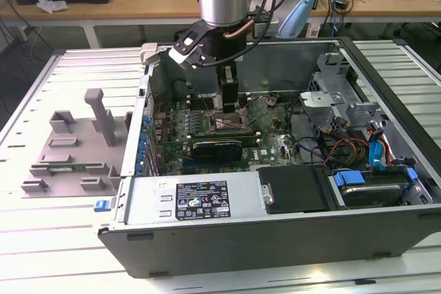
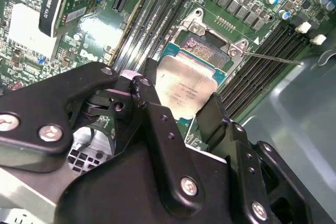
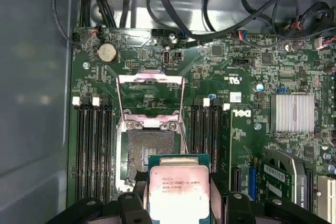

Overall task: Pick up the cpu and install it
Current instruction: 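Place the cpu into insertion slot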

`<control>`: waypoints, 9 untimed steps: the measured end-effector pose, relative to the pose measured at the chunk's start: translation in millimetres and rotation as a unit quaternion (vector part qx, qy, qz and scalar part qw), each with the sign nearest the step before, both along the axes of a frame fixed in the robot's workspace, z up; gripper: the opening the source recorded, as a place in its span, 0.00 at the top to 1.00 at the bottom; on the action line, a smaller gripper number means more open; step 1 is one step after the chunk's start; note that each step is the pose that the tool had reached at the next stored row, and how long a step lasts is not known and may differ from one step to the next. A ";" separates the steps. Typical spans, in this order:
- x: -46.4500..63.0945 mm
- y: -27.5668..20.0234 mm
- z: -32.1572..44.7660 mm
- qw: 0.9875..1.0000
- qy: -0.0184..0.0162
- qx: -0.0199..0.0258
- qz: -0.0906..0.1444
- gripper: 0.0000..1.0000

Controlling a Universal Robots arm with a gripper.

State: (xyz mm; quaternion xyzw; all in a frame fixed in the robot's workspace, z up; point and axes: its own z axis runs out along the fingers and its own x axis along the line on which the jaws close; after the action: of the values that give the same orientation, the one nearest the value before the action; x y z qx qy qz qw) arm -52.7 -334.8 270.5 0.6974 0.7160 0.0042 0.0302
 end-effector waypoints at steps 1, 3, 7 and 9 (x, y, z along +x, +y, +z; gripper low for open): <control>0.0 0.1 -0.6 1.000 0.000 0.000 0.000 0.45; 0.5 0.0 -2.8 1.000 0.000 0.002 0.000 0.45; 5.9 0.1 -11.7 1.000 0.001 0.003 0.000 0.45; 10.1 1.7 -20.0 1.000 0.003 0.003 0.000 0.45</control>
State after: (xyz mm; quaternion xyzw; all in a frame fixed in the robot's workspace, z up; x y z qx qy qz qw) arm -42.6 -333.1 250.5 0.6976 0.7160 0.0047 0.0261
